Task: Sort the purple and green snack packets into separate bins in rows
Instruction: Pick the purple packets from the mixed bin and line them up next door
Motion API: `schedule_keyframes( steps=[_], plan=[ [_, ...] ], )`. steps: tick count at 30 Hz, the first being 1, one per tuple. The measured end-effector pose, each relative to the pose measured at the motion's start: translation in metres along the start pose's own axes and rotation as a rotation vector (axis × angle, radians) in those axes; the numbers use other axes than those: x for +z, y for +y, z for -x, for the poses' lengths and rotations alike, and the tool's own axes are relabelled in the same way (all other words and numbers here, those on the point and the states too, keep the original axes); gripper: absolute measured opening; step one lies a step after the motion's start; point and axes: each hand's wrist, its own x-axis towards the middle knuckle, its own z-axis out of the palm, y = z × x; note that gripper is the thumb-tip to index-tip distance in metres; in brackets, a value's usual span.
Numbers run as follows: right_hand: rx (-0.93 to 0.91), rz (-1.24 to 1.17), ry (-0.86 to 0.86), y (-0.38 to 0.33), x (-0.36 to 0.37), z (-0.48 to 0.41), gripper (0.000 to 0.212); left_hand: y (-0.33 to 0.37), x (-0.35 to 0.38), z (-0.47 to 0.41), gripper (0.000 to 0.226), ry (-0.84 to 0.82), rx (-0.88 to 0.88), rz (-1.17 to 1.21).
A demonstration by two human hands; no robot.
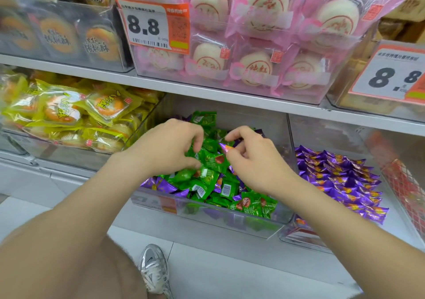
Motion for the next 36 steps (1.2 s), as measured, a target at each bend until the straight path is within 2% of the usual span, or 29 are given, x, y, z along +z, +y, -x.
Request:
schedule_keyframes(
  steps=[4,7,12,14,17,20,22,25,27,32,36],
  plan=[
    [-0.004,-0.139,-0.134,-0.013,0.011,0.005,0.025,-0.007,-0.007,0.031,0.032,-0.289,-0.123,-0.006],
    [-0.001,-0.133,-0.149,-0.016,0.018,0.005,0.022,-0.006,-0.006,0.036,0.035,-0.339,-0.131,-0.026],
    [0.015,-0.155,-0.176,-0.017,0.021,0.002,0.020,0.009,0.010,0.024,0.031,-0.315,-0.102,-0.198],
    [0.032,-0.177,-0.183,-0.018,0.019,0.002,0.022,0.010,0.014,0.021,0.028,-0.345,-0.084,-0.185],
    [0.126,-0.413,-0.210,-0.017,0.015,0.000,0.036,0.001,0.004,0.026,0.019,-0.355,-0.066,-0.048],
    [0.225,-0.725,-0.239,-0.017,0.006,0.000,0.045,-0.008,-0.014,0.033,0.018,-0.207,-0.060,0.172],
    [0.223,-0.818,-0.215,-0.016,-0.001,0.000,0.037,-0.010,-0.020,0.035,0.017,-0.088,-0.076,0.324],
    [0.144,-0.637,-0.073,-0.009,-0.010,0.002,0.022,-0.003,-0.016,0.030,0.012,0.005,-0.091,0.587],
    [0.099,-0.457,-0.006,-0.002,-0.016,0.004,0.030,0.008,-0.009,0.025,0.009,0.036,-0.082,0.671],
    [-0.066,0.020,0.026,0.009,-0.027,0.010,0.044,0.037,0.008,0.014,0.004,0.088,-0.086,0.798],
    [-0.132,0.006,-0.008,0.019,-0.030,0.020,0.044,0.052,0.019,0.006,0.005,0.126,-0.098,0.822]
  ],
)
